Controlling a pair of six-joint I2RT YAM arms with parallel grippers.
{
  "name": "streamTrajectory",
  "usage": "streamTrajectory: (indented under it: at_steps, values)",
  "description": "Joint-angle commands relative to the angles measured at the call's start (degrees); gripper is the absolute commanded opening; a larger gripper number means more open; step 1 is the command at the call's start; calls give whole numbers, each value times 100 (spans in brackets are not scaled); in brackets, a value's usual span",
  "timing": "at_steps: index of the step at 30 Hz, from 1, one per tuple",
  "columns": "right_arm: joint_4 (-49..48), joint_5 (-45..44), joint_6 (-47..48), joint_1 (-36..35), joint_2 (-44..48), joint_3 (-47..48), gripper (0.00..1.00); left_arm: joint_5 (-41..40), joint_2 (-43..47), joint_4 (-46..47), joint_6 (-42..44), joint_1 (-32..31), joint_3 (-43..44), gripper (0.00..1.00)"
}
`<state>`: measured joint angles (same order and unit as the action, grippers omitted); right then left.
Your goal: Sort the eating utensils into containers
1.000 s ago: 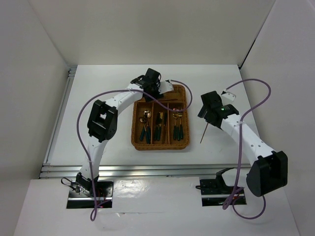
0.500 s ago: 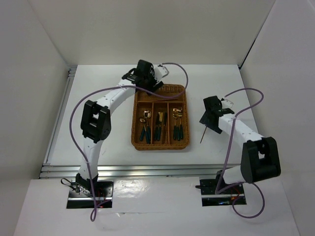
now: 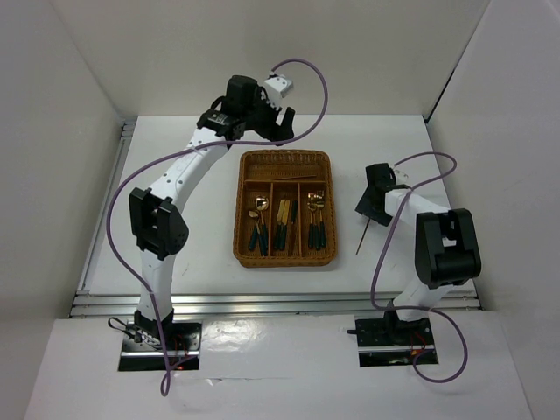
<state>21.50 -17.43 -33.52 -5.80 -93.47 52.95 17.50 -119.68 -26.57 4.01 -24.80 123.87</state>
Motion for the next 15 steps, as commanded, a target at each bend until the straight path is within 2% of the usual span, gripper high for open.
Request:
streamTrajectory:
  at_steps: [1,6,9,11,15]
  values:
    - [-374,12,100,0,-206,251,65,229,287,-156,-295,36,146,90]
    - [-374,-199,100,62,-522,304,62,61,340,-156,-296,36,32,88]
    - [-426,-129,100,229,-576,374,55,114,340,-156,-296,36,32,88]
    - [-532,98,100,430,-576,374,46,114,340,-156,-296,36,32,88]
    - [-708,293,153,510,-646,260,37,166,340,-209,-296,36,32,88]
